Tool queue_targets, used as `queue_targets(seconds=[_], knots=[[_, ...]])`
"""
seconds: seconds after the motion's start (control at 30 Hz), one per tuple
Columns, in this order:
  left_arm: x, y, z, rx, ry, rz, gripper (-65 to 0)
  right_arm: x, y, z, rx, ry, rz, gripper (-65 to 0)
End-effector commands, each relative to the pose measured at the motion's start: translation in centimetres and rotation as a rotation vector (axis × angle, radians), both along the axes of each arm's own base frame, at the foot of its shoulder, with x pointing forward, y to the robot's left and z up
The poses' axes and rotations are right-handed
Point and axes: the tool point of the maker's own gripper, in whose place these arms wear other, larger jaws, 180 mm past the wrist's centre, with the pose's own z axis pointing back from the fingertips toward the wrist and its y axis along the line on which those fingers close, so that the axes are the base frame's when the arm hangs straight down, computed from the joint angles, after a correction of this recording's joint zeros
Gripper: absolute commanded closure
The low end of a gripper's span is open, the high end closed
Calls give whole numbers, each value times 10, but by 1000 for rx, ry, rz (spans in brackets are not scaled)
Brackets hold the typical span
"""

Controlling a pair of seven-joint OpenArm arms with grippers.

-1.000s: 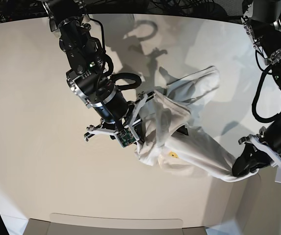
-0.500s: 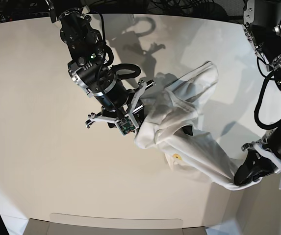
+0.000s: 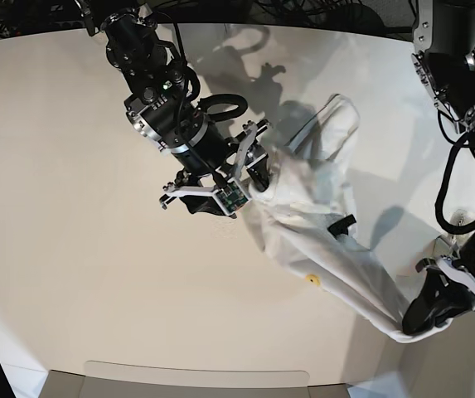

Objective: Layout the t-shirt on the table in an organized manner, then fold the t-shirt properly
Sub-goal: 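Lift the shirt with both grippers, stretching it between them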

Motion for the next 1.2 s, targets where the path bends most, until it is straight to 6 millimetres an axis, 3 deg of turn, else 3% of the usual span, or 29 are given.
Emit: queue_targets(seconds=[0.0,0.37,0.77,1.07,1.17], knots=[[0,2,28,3,-87,4,0,3,8,17,30,-52,22,-361],[7,-27,64,55,-176,-71,0,-2,12,12,28,-39,35,-363],[4,-58,128,123,-339,-146,0,0,14,12,33,-37,34,-364],[-5,-97,173,151,-462,-238,0,2,19,18,53,-47,35,-364],[-7,-109,176,173,-476,-264,0,1,25,23,76,-48,36,-364]])
